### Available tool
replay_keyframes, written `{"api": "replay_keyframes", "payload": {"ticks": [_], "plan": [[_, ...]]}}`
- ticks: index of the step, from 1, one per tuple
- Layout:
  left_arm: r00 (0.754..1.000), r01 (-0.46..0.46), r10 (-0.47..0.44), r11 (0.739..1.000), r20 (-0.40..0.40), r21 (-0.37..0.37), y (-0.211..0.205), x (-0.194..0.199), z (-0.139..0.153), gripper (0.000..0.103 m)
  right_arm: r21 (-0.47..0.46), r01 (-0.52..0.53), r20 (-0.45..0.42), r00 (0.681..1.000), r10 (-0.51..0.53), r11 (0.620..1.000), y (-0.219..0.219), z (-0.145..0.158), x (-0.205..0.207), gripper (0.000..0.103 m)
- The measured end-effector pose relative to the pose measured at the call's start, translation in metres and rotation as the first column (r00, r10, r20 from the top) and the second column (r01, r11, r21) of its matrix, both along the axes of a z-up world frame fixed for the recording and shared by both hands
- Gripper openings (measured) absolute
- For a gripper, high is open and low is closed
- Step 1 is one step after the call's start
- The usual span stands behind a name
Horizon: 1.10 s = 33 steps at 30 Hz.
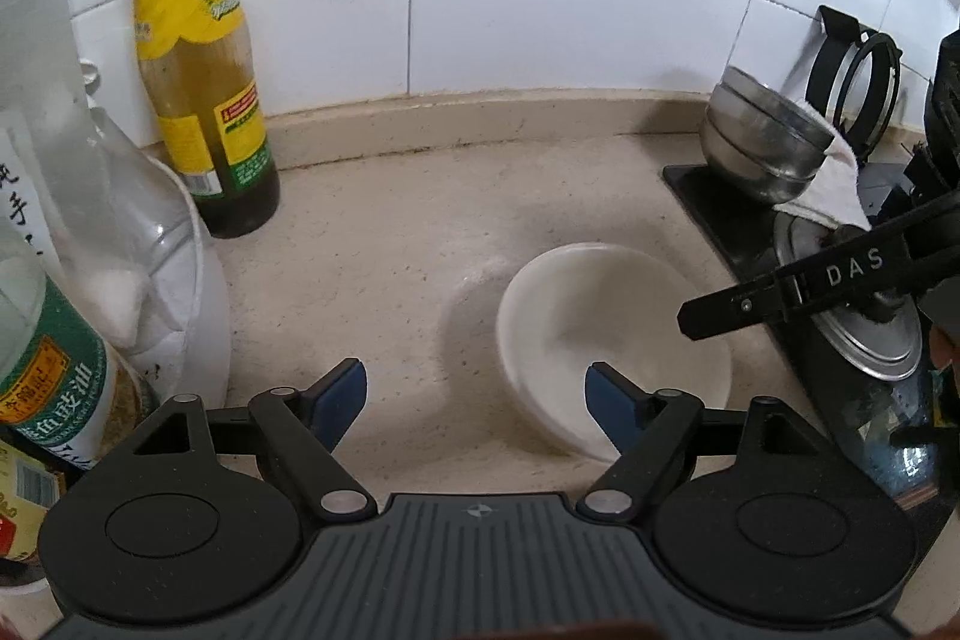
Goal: Organize plates and bowls
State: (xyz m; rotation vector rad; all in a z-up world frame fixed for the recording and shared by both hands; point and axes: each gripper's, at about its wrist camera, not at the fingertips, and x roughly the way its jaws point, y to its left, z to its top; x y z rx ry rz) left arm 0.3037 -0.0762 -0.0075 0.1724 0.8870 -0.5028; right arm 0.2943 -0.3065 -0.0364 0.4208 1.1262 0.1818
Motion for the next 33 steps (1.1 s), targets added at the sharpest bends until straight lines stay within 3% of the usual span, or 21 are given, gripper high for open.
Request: {"api": "replay_keyframes", "payload": {"ticks": [7,11,21,24,26,27,30,33], "plan": [[0.997,0.015,-0.022,0.996,-0.074,-0.093,0.004,0.006,-0.014,0.085,0.046,0.018,-0.016,1.000,-0.017,0.999,0.000,-0.013,0.007,0.040],[0.997,0.044,-0.050,0.994,-0.057,-0.101,0.002,0.010,-0.017,0.085,0.075,0.032,-0.001,1.000,-0.032,0.997,-0.002,-0.013,0.007,0.040],[0.987,0.109,-0.126,0.982,-0.100,-0.156,-0.007,0.022,-0.035,0.084,0.092,0.031,-0.036,0.999,-0.028,0.995,0.002,-0.028,0.012,0.040],[0.982,0.109,-0.132,0.979,-0.132,-0.172,-0.011,0.028,-0.044,0.070,0.084,0.023,-0.046,0.999,-0.019,0.996,0.001,-0.030,0.013,0.038],[0.978,0.106,-0.132,0.981,-0.164,-0.161,-0.014,0.031,-0.050,0.057,0.070,0.010,-0.043,0.999,-0.007,0.997,0.002,-0.029,0.011,0.021],[0.977,0.105,-0.131,0.983,-0.169,-0.153,-0.015,0.032,-0.052,0.055,0.076,0.003,-0.046,0.999,0.001,0.997,0.003,-0.029,0.010,0.013],[0.973,0.112,-0.139,0.982,-0.185,-0.153,-0.019,0.035,-0.051,0.039,0.080,-0.019,-0.042,0.999,0.023,0.997,0.005,-0.029,0.009,0.013],[0.970,0.100,-0.130,0.983,-0.207,-0.151,-0.020,0.037,-0.050,0.038,0.081,-0.016,-0.041,0.999,0.019,0.997,0.006,-0.029,0.010,0.013]]}}
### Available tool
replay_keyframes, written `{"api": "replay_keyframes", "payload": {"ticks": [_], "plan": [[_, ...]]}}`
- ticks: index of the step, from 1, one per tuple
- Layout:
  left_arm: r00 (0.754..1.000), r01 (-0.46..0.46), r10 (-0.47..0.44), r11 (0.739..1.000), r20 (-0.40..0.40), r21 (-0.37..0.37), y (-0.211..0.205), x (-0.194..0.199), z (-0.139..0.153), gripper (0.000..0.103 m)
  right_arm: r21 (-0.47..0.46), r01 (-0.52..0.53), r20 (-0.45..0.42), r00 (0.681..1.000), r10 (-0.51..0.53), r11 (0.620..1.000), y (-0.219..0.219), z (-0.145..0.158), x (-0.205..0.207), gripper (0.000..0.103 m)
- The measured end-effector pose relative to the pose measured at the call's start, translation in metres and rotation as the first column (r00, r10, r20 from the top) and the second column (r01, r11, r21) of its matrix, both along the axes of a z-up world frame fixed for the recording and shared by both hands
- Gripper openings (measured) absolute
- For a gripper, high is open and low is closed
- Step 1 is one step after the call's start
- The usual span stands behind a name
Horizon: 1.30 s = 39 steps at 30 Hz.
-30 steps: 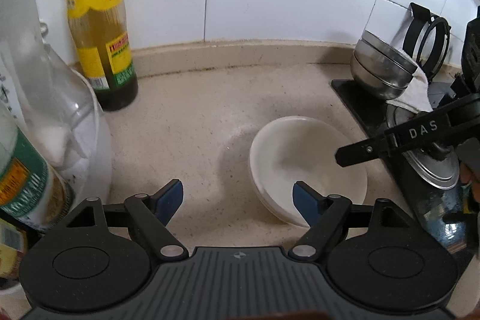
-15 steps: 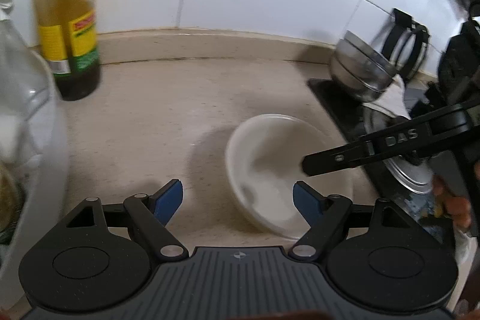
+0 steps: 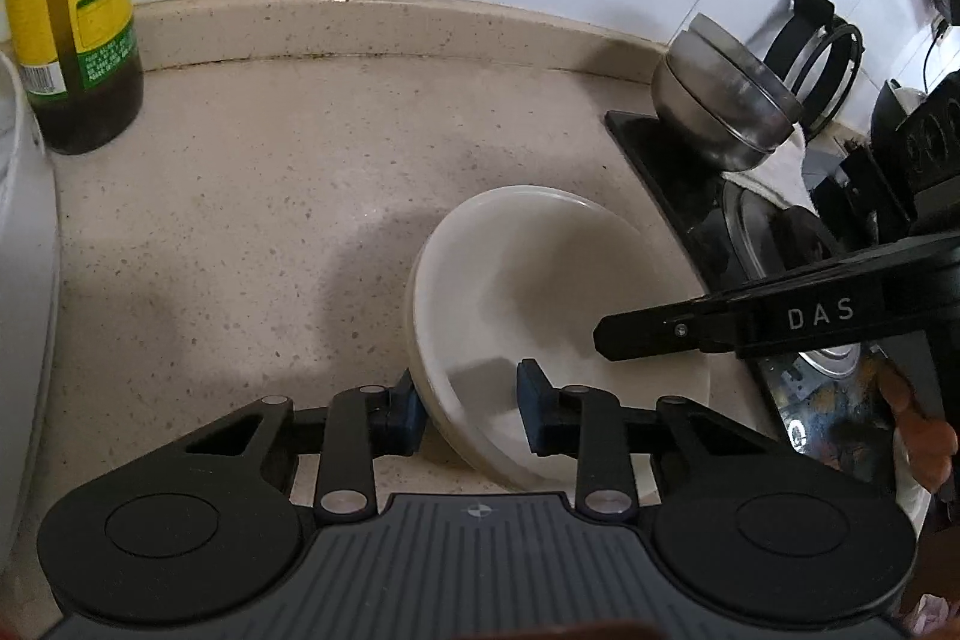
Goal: Organize plates and bowls
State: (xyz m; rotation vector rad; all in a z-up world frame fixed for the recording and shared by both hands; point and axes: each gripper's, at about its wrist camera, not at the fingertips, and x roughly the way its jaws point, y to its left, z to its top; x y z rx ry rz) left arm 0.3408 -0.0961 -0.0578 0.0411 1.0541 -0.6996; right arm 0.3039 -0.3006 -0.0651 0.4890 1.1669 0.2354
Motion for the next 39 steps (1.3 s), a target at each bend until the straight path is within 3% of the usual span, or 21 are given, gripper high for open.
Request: {"api": "replay_keyframes", "payload": {"ticks": [17,28,39], "plan": [[0.994,-0.025,0.028,0.999,0.110,-0.027,-0.001,-0.023,0.048,0.041,0.051,0.018,0.082,0.996,-0.023,0.999,-0.010,0.039,-0.011,0.013],[0.982,-0.057,0.060,0.998,0.178,-0.021,0.009,-0.069,0.078,0.045,0.065,-0.044,0.130,0.991,0.035,0.997,0.000,0.067,-0.043,0.013],[0.980,-0.099,0.098,0.995,0.172,0.000,0.019,-0.130,0.086,0.050,0.104,-0.141,0.117,0.985,0.129,0.985,0.010,0.069,-0.085,0.013]]}}
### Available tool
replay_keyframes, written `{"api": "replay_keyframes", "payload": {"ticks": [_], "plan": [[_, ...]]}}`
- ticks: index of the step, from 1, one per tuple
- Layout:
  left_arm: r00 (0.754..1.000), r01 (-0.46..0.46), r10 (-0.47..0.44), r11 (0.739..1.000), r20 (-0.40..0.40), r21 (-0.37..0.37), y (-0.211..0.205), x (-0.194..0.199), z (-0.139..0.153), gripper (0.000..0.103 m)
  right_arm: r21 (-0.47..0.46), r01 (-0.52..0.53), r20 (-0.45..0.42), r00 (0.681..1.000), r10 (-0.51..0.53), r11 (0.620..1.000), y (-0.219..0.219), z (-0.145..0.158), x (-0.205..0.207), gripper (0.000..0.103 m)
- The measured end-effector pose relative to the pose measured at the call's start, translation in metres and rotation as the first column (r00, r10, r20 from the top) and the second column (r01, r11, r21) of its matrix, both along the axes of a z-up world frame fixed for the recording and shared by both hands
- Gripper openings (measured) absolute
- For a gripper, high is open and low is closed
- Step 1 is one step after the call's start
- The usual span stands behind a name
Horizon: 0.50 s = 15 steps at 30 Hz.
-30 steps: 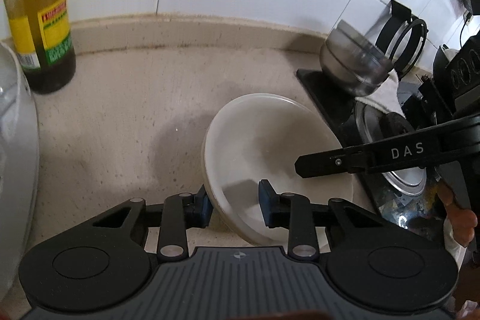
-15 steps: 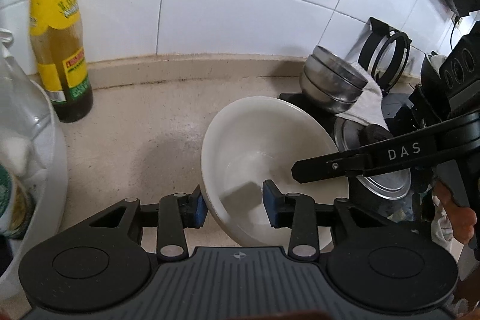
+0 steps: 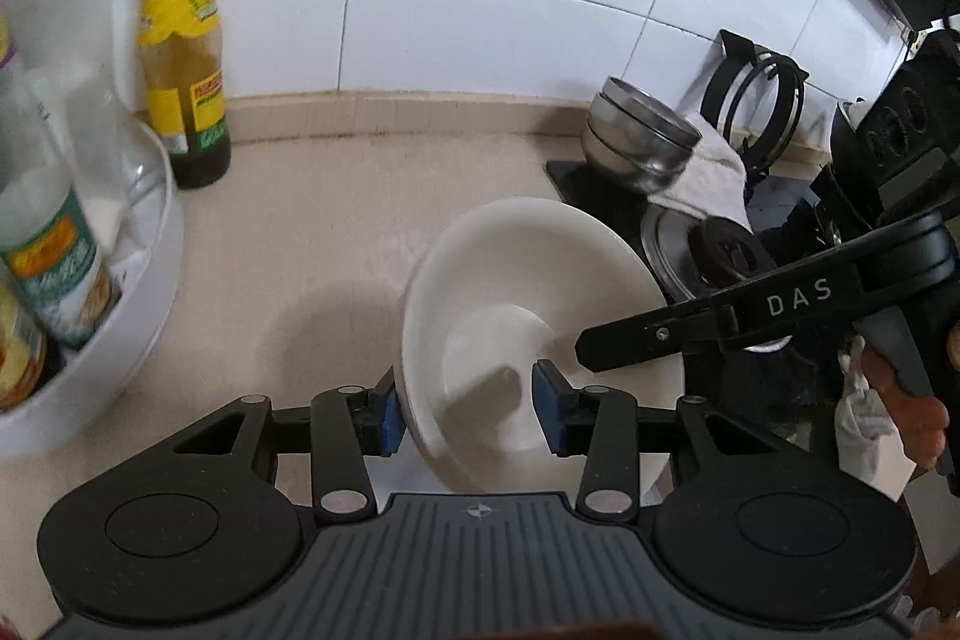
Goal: Organize plates and bowls
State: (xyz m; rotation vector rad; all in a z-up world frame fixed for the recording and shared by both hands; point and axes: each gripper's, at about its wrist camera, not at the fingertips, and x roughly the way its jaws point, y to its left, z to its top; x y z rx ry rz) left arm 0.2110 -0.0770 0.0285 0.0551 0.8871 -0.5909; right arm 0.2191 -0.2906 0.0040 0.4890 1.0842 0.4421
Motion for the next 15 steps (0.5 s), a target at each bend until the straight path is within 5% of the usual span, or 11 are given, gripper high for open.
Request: {"api": "replay_keyframes", "payload": {"ticks": [15], "plan": [[0.994,-0.078,0.078,0.997,-0.076,0.008,0.012,-0.054,-0.014,0.052,0.025,-0.151,-0.098,0.983,0.153,0.988,0.015,-0.024,-0.039,0.013]]}}
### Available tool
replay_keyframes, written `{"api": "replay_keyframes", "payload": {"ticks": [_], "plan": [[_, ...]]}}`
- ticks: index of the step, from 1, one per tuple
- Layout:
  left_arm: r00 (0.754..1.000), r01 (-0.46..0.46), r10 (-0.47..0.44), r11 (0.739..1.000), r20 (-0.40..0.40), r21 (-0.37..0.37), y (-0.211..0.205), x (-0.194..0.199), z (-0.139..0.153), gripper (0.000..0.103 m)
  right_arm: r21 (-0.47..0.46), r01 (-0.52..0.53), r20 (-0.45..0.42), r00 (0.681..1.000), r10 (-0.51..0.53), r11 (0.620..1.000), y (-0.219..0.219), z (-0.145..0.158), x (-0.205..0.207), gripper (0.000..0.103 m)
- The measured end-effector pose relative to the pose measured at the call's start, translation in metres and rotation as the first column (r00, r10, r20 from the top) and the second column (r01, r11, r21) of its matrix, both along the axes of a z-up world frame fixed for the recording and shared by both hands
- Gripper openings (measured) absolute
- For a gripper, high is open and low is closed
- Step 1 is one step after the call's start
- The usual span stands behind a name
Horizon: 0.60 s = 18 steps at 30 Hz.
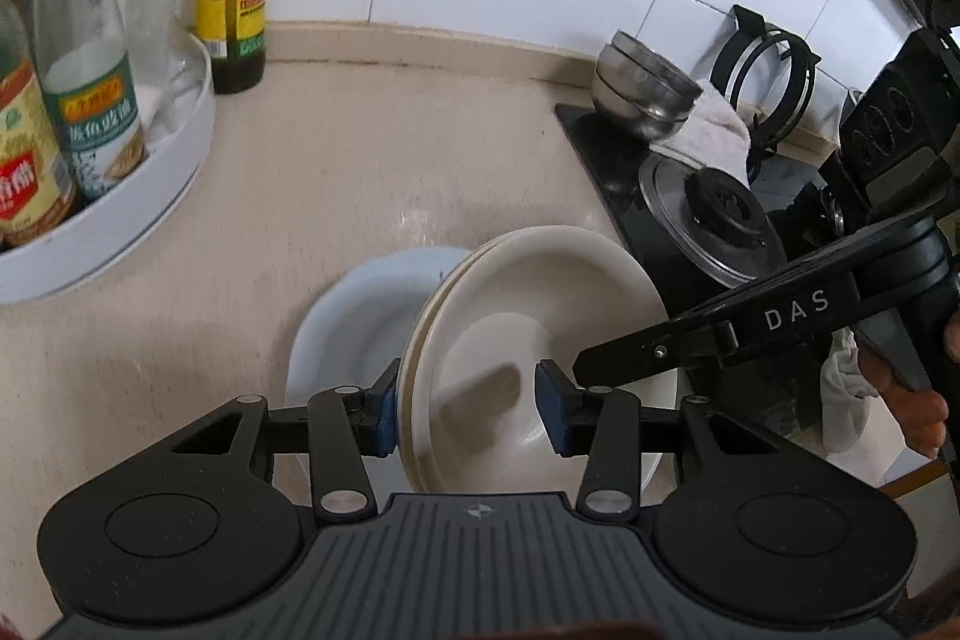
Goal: Organize plates and bowls
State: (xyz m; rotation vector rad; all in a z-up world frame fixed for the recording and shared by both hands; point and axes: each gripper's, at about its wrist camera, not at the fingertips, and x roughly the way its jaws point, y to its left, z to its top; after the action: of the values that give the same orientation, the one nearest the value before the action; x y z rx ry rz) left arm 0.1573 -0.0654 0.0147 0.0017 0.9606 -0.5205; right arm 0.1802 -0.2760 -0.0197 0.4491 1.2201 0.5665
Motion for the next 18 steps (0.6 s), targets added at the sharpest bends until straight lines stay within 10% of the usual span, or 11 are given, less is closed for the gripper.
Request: {"api": "replay_keyframes", "payload": {"ticks": [18], "plan": [[0.996,-0.080,0.080,0.997,-0.043,0.015,-0.001,0.002,-0.017,0.054,-0.025,-0.055,-0.047,0.997,0.054,0.998,0.003,-0.016,0.010,0.018]]}}
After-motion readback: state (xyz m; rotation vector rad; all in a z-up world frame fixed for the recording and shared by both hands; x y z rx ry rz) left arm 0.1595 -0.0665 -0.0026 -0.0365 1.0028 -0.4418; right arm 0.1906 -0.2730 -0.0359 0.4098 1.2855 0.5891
